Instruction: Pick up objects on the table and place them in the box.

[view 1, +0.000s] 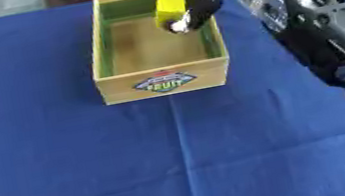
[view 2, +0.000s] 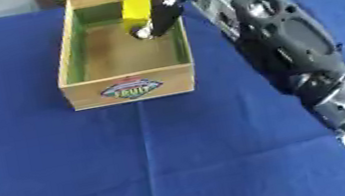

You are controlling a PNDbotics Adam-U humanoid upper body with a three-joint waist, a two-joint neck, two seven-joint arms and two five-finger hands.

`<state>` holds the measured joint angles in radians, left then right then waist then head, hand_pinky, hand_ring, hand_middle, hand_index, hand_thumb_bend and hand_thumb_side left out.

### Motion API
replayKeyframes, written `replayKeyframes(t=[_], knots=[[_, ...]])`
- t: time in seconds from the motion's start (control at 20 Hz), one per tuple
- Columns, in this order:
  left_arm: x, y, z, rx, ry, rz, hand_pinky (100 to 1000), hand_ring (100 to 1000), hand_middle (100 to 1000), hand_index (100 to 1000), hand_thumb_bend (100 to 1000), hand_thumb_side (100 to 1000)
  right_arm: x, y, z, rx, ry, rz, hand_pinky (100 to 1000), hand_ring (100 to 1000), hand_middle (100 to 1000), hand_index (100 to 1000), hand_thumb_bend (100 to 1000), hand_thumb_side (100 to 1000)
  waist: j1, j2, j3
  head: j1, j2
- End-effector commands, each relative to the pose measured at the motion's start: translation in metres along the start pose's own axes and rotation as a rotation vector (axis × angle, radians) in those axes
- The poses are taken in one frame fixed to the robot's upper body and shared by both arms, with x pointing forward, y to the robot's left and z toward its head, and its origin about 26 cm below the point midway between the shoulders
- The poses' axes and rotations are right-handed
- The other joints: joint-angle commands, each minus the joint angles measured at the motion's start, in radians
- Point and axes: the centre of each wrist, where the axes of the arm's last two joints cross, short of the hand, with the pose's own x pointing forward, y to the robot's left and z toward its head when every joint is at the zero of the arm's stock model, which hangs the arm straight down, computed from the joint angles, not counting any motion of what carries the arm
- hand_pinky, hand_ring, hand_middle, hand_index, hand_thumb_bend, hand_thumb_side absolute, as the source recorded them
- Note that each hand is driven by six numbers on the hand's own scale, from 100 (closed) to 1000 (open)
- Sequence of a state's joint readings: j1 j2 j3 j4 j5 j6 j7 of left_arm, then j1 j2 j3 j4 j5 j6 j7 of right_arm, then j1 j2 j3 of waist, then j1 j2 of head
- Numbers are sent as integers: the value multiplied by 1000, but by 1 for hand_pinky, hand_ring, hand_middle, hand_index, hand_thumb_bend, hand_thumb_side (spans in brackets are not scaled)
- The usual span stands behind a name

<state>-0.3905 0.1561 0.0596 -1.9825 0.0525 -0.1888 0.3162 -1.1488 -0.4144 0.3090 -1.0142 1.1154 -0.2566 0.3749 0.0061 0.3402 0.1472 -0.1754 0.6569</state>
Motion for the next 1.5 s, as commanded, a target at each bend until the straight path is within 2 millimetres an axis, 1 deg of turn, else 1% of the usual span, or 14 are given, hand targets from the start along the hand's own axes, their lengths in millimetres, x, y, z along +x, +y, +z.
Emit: replayKeyframes(t=[0.05, 0.1, 0.2, 0.25, 0.35, 0.5, 0.6, 0.75, 1.15, 1.2, 1.3, 1.35, 1.4, 1.5], knots=[[6, -3, -5, -7, -33, 15, 424, 641, 574, 683, 158, 1000, -3, -6, -1, -20, 18, 35, 666, 679, 324, 460, 100, 605, 3, -18, 2, -5, -12], [6, -3, -5, -7, -33, 15, 424, 641, 574, 683, 158, 1000, -3, -4, -2, -15, 17, 41, 670, 699, 352, 502, 100, 608, 3, -18, 2, -5, -12], [6, -4, -5, -8, -32, 16, 424, 642, 574, 683, 158, 1000, -3, -1, -3, -4, 13, 52, 673, 706, 365, 520, 100, 608, 3, -18, 2, -6, -13], [6, -3, -5, -8, -31, 16, 424, 642, 574, 683, 158, 1000, -3, 0, -4, 4, 10, 57, 691, 750, 483, 655, 100, 606, 2, -18, 2, -6, -14], [6, -4, -5, -8, -29, 16, 424, 642, 574, 683, 157, 1000, -3, 0, -4, 24, 1, 69, 718, 790, 579, 763, 129, 591, 2, -18, 2, -6, -14], [6, -4, -5, -9, -28, 16, 425, 642, 574, 683, 157, 1000, -3, -3, -4, 50, -1, 86, 753, 827, 688, 836, 346, 576, 1, -18, 2, -7, -15], [6, -4, -4, -9, -27, 17, 424, 643, 574, 683, 157, 1000, -3, -4, -3, 62, -2, 85, 768, 844, 740, 867, 535, 561, 2, -18, 1, -7, -16], [6, -4, -4, -9, -26, 17, 425, 643, 573, 683, 158, 1000, -4, -10, -1, 65, -4, 67, 775, 851, 757, 882, 671, 538, 2, -19, 1, -7, -16], [6, -2, -4, -5, -23, 11, 425, 643, 573, 683, 159, 1000, -16, -42, 19, -86, 13, -28, 759, 829, 685, 854, 665, 606, 4, -28, -6, -1, -13], [6, -2, -4, -3, -24, 10, 425, 643, 573, 683, 159, 1000, -18, -46, 24, -115, 18, -39, 750, 819, 659, 849, 654, 640, 6, -29, -8, 2, -13], [6, -1, -3, 2, -23, 6, 425, 643, 573, 683, 158, 1000, -25, -56, 35, -195, 36, -67, 745, 812, 641, 846, 645, 665, 9, -30, -13, 10, -13], [5, 0, -3, 4, -23, 4, 425, 643, 573, 682, 158, 1000, -29, -62, 45, -261, 30, -107, 741, 806, 630, 840, 585, 795, 10, -31, -16, 13, -14], [5, 0, -3, 5, -23, 2, 425, 643, 573, 682, 156, 1000, -31, -69, 58, -329, 13, -173, 729, 790, 610, 836, 610, 698, 10, -31, -19, 16, -13], [5, 1, -3, 6, -22, -1, 425, 643, 573, 682, 156, 1000, -30, -85, 82, -422, -21, -296, 727, 782, 597, 835, 598, 729, 12, -31, -24, 20, -11]])
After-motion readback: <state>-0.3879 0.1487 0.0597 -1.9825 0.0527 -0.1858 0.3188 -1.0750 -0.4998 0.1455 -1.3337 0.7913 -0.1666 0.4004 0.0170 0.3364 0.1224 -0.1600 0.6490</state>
